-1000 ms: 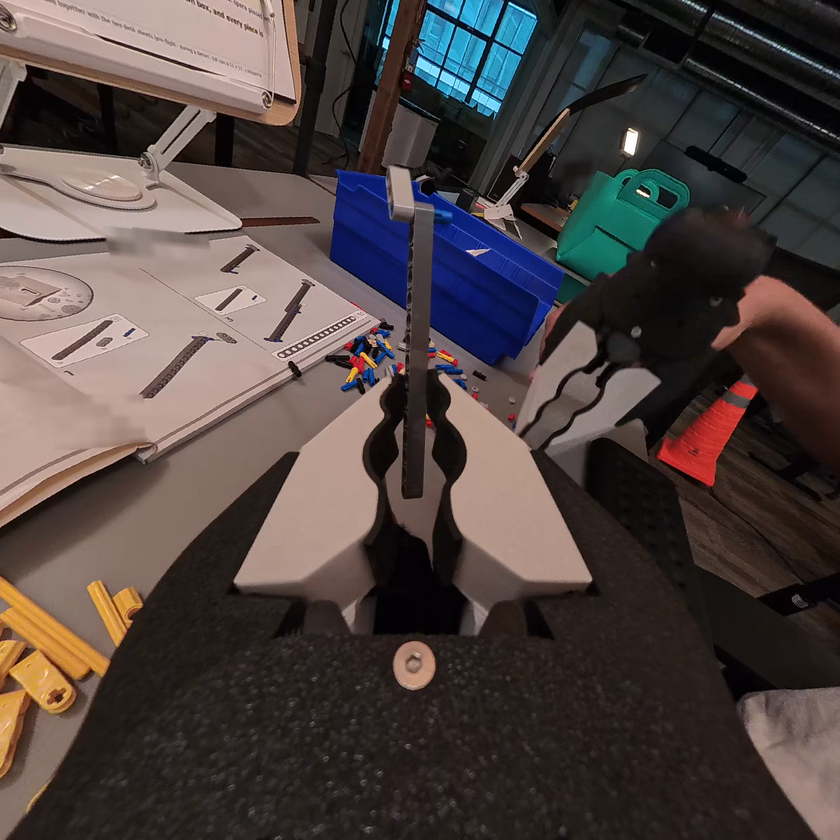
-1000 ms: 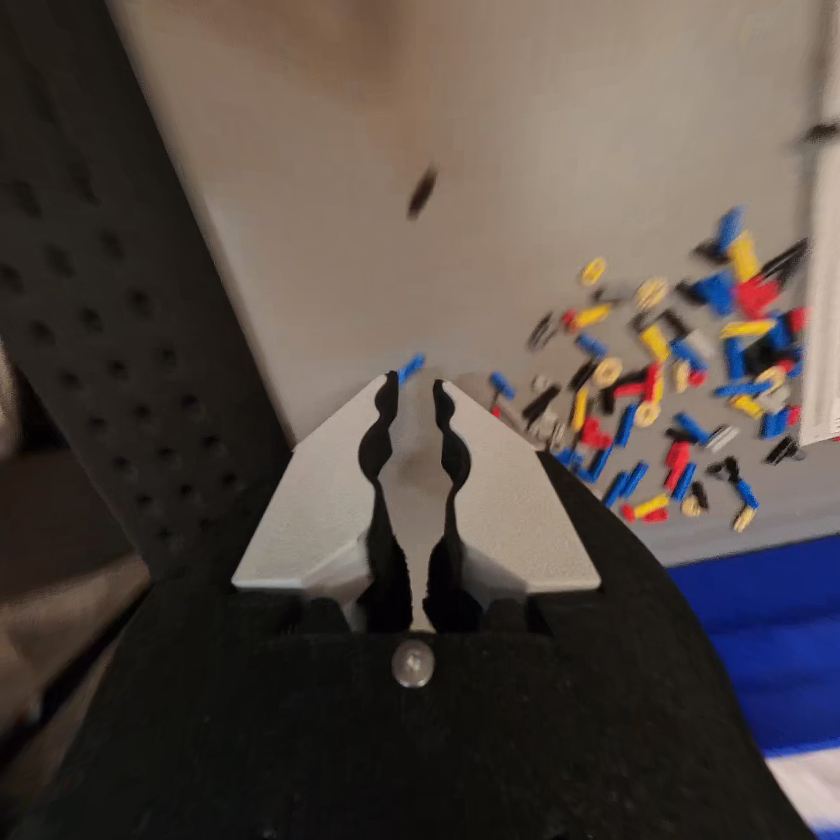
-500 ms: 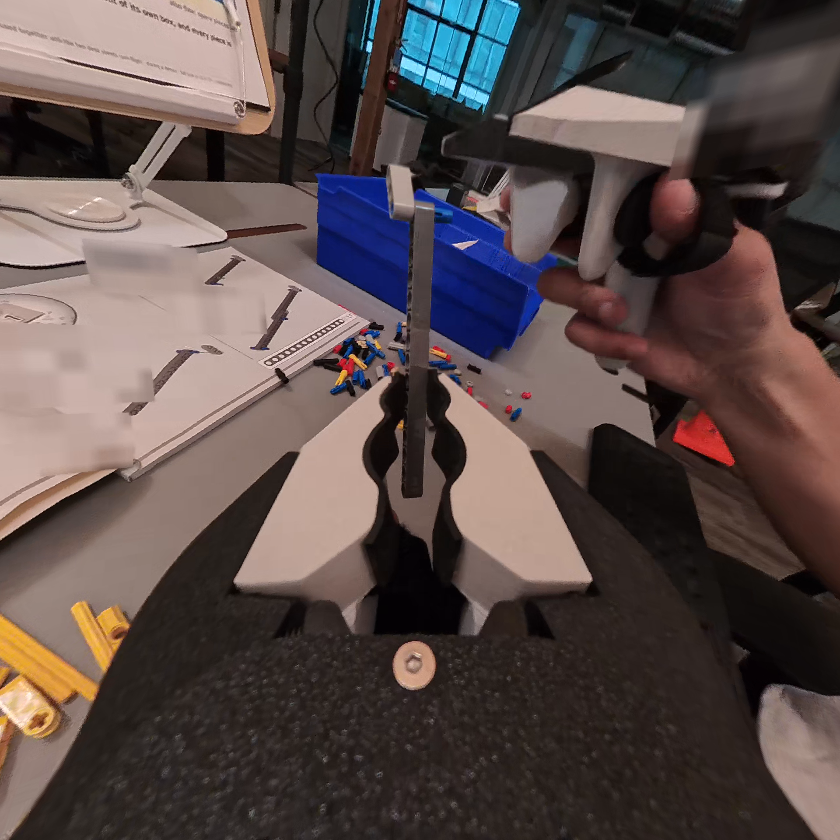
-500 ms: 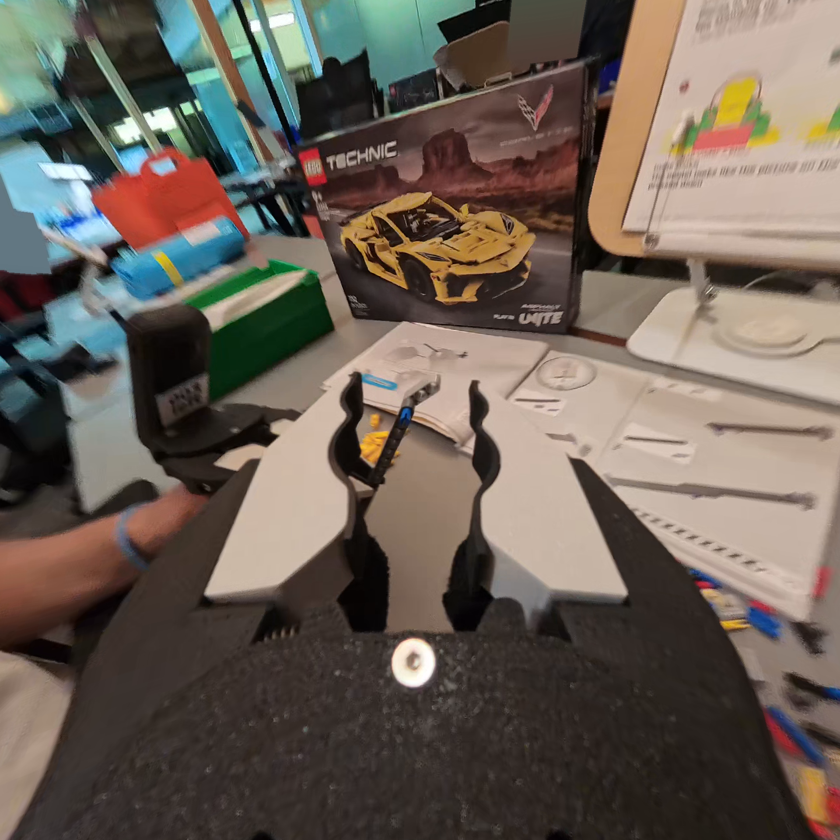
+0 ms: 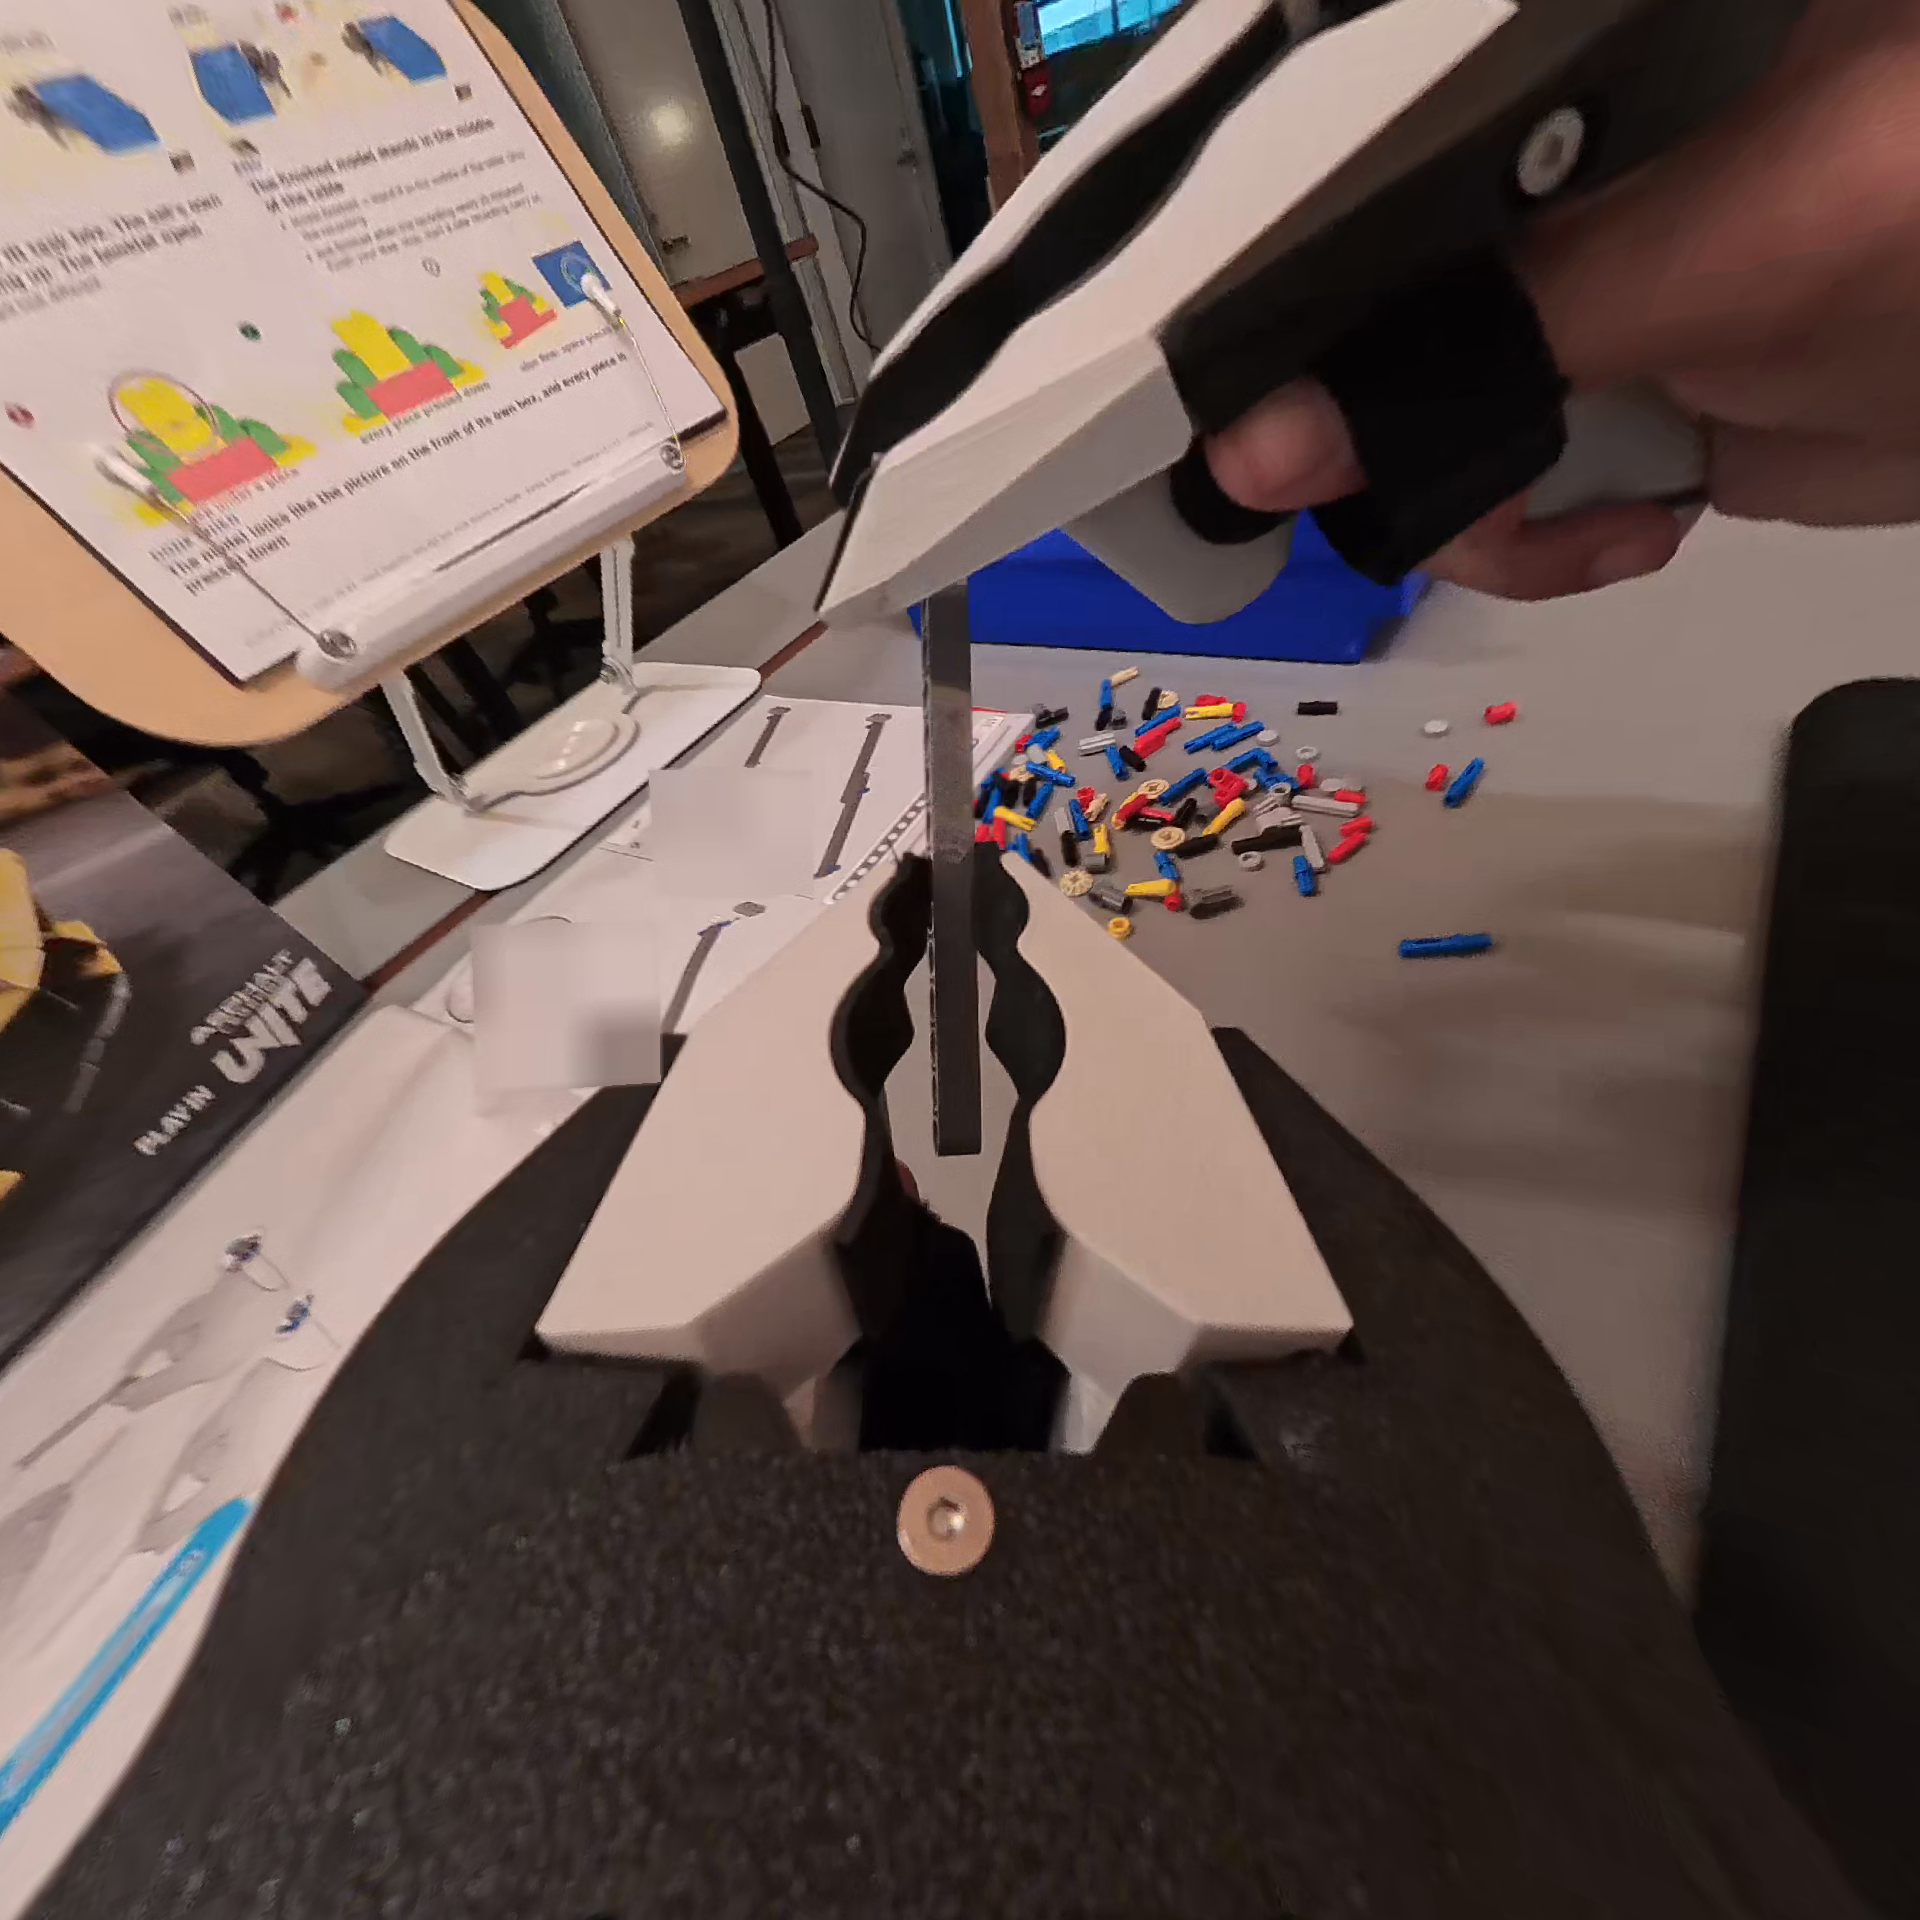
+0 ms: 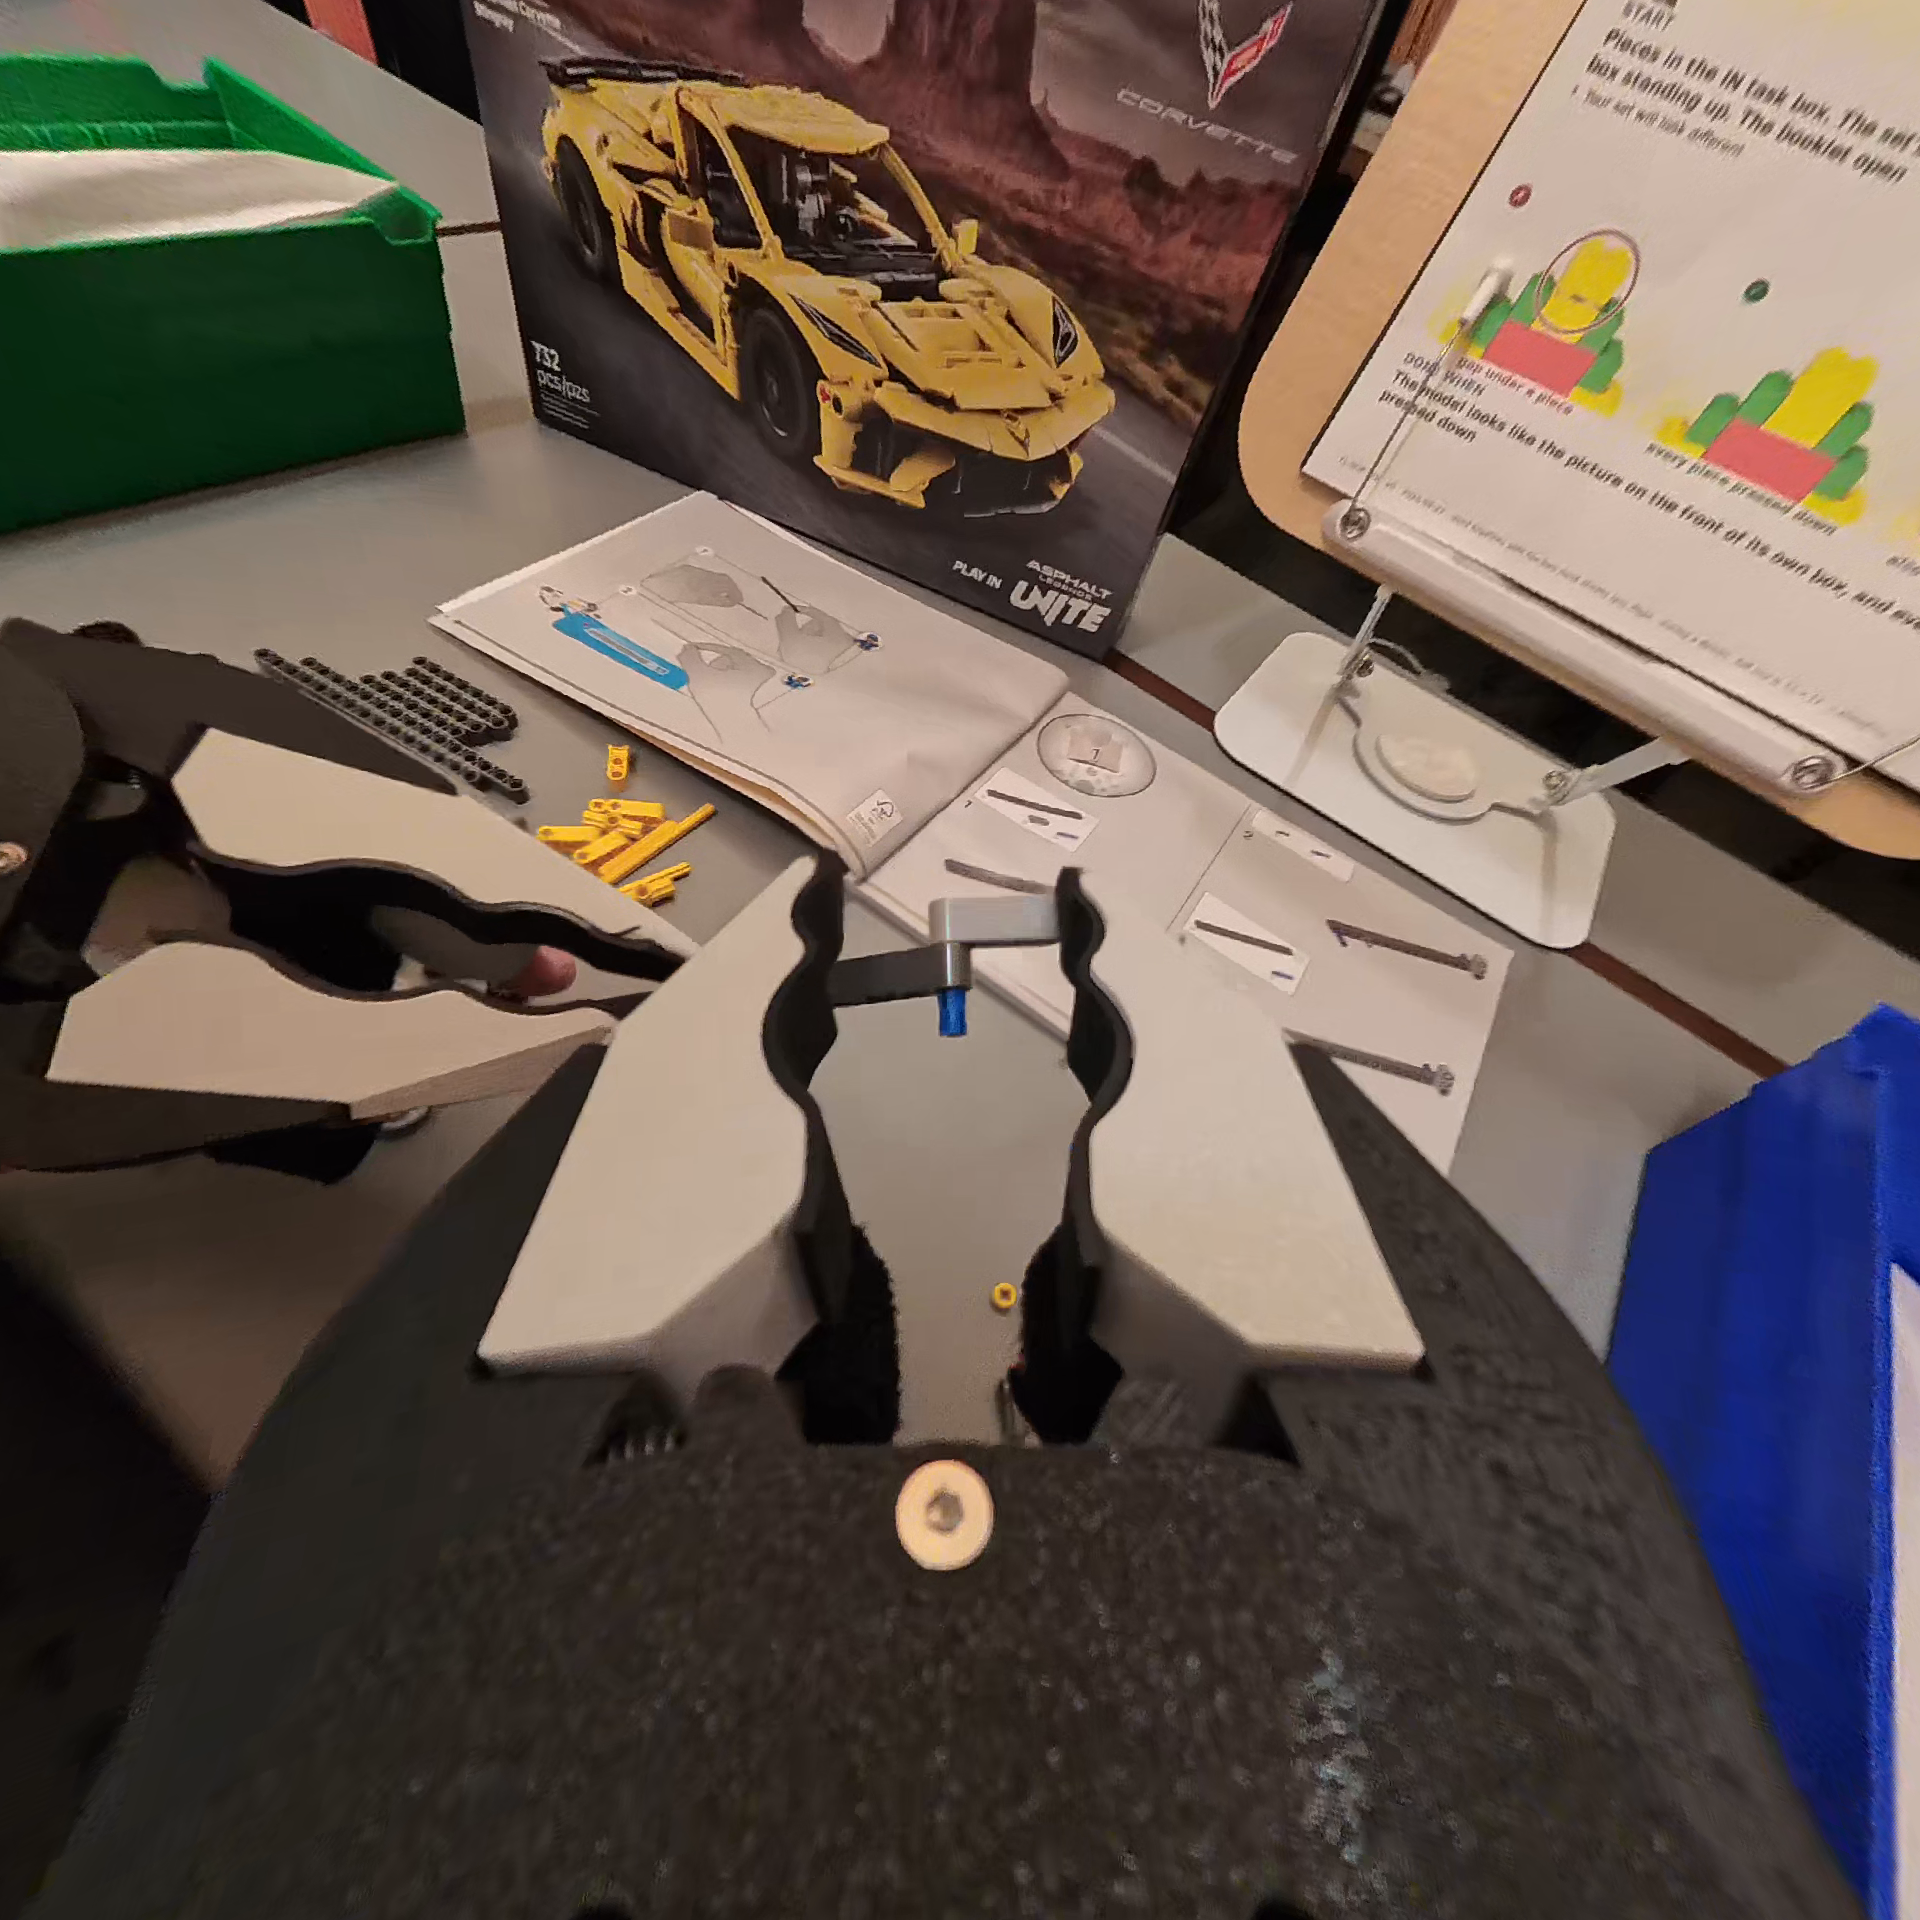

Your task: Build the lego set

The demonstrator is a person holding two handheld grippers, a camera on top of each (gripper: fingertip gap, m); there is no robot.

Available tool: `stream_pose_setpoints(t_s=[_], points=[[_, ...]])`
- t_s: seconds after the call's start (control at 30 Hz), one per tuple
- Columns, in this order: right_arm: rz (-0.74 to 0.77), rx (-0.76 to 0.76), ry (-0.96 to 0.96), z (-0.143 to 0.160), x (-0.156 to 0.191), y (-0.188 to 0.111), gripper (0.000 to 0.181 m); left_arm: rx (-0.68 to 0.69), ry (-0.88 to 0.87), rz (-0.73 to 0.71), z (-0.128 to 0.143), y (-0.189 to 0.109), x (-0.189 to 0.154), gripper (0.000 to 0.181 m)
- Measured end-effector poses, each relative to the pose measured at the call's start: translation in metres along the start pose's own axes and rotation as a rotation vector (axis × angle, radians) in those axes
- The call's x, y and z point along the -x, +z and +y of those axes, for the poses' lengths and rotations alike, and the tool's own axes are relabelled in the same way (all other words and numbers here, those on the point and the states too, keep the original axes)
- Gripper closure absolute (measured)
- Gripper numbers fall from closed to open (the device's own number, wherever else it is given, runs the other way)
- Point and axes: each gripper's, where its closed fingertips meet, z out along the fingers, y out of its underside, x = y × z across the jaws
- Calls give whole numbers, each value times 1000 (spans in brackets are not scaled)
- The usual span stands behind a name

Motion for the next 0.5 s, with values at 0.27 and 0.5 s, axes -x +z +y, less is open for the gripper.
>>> stream_pose_setpoints(t_s=[0.27,0.5], points=[[-337,-146,419,1,4,-8,147,-6,224,-100,-5,-1,2,174],[-372,-162,372,6,7,-29,144,-5,430,-213,-8,-3,4,174]])
